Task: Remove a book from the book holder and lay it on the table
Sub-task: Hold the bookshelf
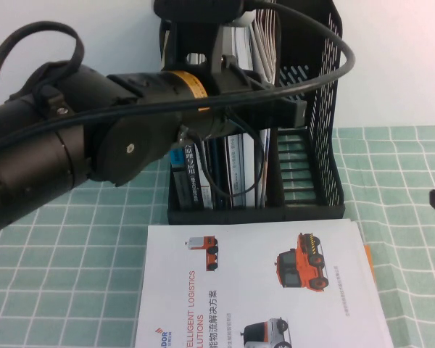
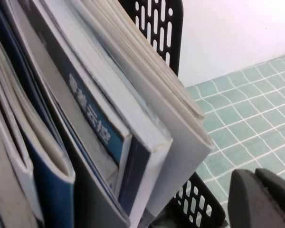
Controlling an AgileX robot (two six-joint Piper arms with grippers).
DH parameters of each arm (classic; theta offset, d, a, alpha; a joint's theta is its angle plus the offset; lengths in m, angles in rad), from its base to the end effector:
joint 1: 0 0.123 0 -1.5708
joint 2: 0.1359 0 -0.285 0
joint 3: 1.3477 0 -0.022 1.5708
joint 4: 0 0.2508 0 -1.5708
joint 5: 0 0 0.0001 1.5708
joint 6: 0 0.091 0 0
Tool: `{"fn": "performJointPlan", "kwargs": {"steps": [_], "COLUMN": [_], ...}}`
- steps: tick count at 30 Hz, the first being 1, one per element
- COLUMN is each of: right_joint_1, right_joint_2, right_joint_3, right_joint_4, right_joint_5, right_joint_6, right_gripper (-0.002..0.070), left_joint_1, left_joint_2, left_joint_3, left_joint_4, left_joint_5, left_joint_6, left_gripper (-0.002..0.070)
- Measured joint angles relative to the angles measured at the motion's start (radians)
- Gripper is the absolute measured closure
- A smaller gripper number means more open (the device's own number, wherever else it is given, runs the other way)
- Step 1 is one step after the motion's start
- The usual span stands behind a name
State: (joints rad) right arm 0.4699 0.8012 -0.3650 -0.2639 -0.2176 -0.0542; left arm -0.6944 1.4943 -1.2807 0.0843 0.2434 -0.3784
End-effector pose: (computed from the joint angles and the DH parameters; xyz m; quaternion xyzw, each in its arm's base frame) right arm 0.1443 0.0790 0.2749 -0.3045 0.6901 0.0729 0.6524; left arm 0.2727 -0.2247 0.3648 0.1574 0.8096 -0.2614 0.5014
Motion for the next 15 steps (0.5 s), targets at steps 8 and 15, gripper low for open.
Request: {"fn": "performJointPlan", "kwargs": {"steps": [8, 15], "right_joint_1": [0.000, 0.000], "right_joint_2": [0.218, 0.401], "right_joint_3": [-0.002, -0.002], "right_joint_4": [-0.030, -0.039], "right_joint_5": [-0.384, -0.658], "right_joint_6": [0.027, 0.034], "right_gripper": [0.0675, 0.0552], "left_joint_1": [0.000, 0.037], "left_joint_2": [0.045, 0.048], "left_joint_3": [-0.044, -0.044], "left_joint_4": [0.031, 0.046], "left_joint_5": [0.029, 0.048], "left_joint_6": [0.000, -0.076], "left_gripper": [0.0678, 0.0677]}}
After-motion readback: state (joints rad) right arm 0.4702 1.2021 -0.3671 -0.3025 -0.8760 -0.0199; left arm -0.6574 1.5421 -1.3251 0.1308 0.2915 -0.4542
